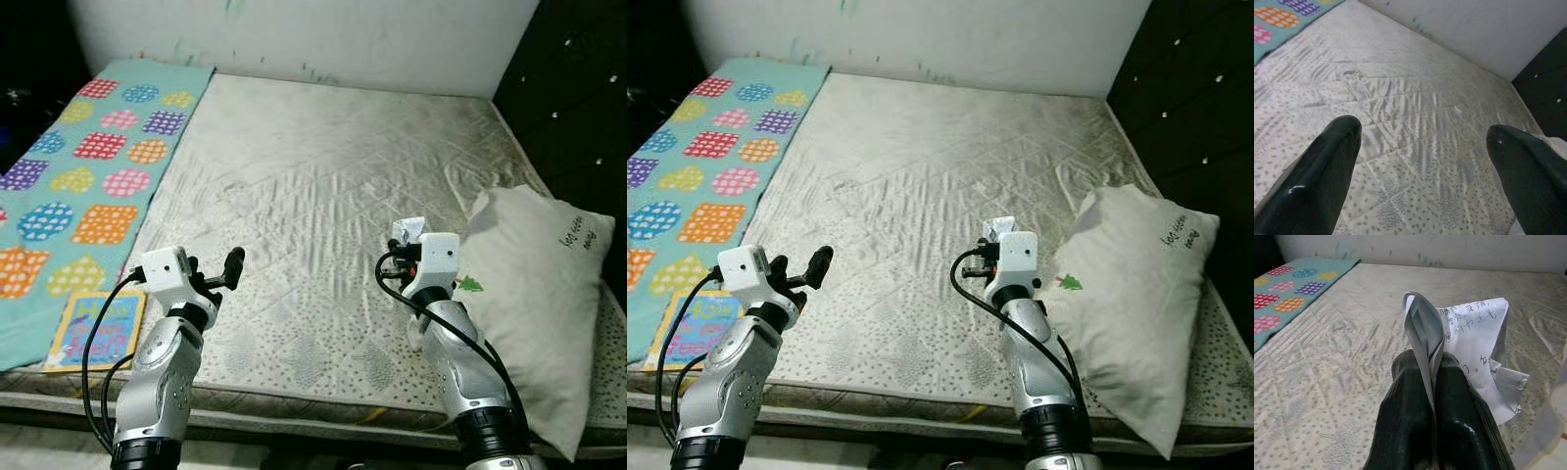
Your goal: Clean up the room
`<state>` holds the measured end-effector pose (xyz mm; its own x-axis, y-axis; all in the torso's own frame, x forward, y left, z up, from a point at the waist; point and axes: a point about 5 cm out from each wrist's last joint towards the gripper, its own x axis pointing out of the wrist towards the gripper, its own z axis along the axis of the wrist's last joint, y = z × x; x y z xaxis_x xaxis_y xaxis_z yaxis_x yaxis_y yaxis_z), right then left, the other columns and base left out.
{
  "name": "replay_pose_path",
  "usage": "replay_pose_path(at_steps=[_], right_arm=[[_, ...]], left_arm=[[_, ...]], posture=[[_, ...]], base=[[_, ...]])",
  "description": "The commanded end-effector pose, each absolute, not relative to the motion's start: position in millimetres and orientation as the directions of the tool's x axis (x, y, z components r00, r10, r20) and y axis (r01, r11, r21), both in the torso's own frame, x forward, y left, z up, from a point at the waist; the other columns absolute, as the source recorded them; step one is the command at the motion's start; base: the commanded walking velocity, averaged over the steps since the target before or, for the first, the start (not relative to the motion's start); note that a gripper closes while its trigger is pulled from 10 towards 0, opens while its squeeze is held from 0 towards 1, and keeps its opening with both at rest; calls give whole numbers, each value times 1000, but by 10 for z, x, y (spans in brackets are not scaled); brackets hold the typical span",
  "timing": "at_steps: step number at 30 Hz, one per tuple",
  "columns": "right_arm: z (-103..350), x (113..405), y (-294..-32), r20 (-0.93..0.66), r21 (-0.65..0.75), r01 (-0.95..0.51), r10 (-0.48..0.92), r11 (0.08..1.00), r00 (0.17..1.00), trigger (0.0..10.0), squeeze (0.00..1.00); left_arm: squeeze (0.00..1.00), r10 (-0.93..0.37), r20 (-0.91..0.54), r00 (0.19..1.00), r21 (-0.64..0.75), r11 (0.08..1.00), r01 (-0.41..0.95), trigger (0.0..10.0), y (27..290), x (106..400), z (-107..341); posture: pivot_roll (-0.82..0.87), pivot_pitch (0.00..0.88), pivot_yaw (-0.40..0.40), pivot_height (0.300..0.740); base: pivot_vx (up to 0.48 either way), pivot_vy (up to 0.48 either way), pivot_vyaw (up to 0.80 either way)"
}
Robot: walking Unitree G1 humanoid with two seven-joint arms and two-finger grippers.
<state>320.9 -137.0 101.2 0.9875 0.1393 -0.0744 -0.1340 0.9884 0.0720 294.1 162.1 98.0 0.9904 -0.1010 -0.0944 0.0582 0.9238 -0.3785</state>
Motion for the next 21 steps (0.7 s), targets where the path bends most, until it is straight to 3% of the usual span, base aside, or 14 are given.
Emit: replay_pose_path(at_steps=[1, 21], right_arm=[[1023, 3218, -1381, -78, 74, -130, 136, 989, 988, 10000, 0], [1013, 3213, -1376, -79, 81, -140, 147, 987, 986, 10000, 0]], left_arm=[[0, -100, -114, 988, -379, 924, 50, 10000, 1625, 2935, 957], [0, -107, -117, 987, -377, 924, 56, 10000, 1616, 2928, 943]], posture=[[-95, 74, -27, 740], [-93, 66, -30, 740]], base=[[0, 266, 0], [0, 266, 0]])
